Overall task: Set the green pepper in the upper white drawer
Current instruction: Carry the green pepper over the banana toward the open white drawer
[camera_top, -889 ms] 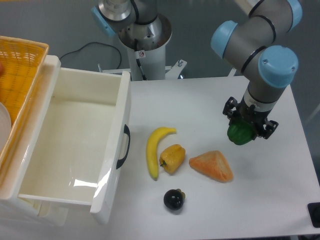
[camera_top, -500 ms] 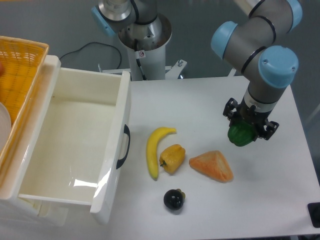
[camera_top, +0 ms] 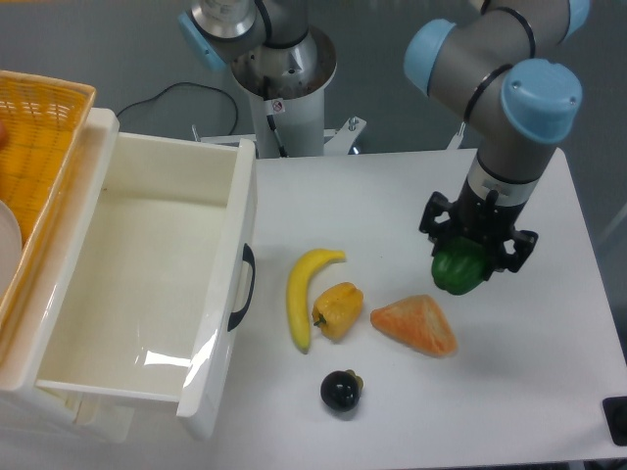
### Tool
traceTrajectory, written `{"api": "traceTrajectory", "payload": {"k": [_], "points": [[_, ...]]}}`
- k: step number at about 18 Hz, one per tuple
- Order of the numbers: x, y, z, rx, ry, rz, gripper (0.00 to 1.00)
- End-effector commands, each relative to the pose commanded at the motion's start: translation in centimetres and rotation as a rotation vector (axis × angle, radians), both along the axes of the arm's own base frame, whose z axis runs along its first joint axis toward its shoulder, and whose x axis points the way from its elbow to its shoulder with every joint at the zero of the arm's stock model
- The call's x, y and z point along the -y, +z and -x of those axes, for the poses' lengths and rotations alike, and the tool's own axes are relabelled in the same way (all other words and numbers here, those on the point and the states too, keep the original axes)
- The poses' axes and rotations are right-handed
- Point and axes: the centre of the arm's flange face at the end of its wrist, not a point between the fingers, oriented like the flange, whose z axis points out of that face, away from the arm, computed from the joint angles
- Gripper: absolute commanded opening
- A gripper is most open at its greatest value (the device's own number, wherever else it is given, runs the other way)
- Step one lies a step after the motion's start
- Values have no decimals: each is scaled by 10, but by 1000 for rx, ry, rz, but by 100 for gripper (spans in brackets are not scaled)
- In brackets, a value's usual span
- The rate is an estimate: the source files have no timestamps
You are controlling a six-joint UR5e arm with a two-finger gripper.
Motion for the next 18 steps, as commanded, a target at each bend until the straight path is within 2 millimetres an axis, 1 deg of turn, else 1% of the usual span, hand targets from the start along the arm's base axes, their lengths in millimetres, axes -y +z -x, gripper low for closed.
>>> {"api": "traceTrajectory", "payload": {"k": [4, 7, 9, 13, 15, 17, 18], "points": [[-9, 23, -18, 42, 54, -101, 55], [-34, 49, -54, 44, 76, -149, 55], [-44, 66, -74, 56, 95, -185, 55], [-64, 83, -113, 72, 99, -202, 55], [-71, 93, -133, 79, 82, -220, 55], [-71, 101, -149, 88, 82, -235, 55], [-74, 102, -157, 98, 78, -239, 55]]}}
